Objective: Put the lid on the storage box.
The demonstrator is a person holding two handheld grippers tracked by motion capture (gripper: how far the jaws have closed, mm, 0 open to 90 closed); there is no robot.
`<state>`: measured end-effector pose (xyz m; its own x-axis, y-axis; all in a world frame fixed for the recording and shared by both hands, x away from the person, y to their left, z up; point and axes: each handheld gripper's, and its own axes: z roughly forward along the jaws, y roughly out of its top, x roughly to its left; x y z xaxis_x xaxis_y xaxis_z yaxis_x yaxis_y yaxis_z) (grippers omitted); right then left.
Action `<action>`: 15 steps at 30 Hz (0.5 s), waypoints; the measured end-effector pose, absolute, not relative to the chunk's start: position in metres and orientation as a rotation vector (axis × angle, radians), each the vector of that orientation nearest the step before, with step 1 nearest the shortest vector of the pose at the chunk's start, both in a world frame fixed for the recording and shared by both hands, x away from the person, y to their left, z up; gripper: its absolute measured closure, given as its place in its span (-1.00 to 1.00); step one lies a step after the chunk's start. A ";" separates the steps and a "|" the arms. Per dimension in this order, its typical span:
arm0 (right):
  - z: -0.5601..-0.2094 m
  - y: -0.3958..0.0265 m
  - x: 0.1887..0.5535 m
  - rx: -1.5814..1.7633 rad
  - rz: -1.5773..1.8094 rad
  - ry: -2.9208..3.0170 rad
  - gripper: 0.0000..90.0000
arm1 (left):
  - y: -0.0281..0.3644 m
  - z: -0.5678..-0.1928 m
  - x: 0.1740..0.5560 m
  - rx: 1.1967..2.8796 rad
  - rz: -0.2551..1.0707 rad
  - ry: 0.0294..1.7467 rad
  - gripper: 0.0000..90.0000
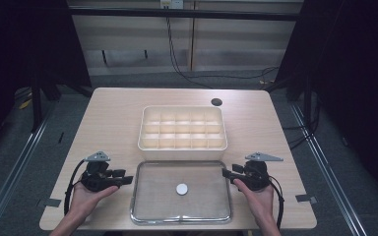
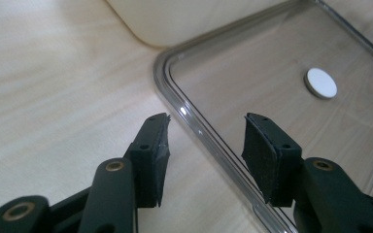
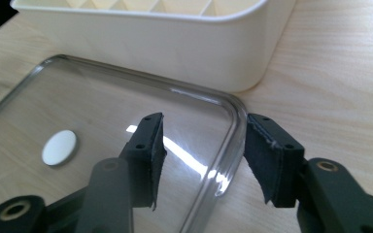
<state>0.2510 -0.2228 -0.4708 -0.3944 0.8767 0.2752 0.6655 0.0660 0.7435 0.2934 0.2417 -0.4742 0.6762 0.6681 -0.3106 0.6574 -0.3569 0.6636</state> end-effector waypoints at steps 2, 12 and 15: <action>-0.474 -0.222 0.251 1.559 1.216 2.101 0.12 | 0.239 -0.476 0.292 2.101 0.013 1.015 0.16; -0.487 -0.221 0.251 1.594 1.172 2.136 0.17 | 0.227 -0.485 0.294 2.135 0.009 1.009 0.12; -0.491 -0.217 0.253 1.586 1.133 2.158 0.17 | 0.223 -0.487 0.296 2.148 -0.004 1.004 0.18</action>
<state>0.2534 -0.2172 -0.4913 -0.3856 0.8888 0.2476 0.7083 0.1132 0.6968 0.2957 0.2234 -0.4872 0.6922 0.6574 -0.2976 0.6599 -0.4098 0.6297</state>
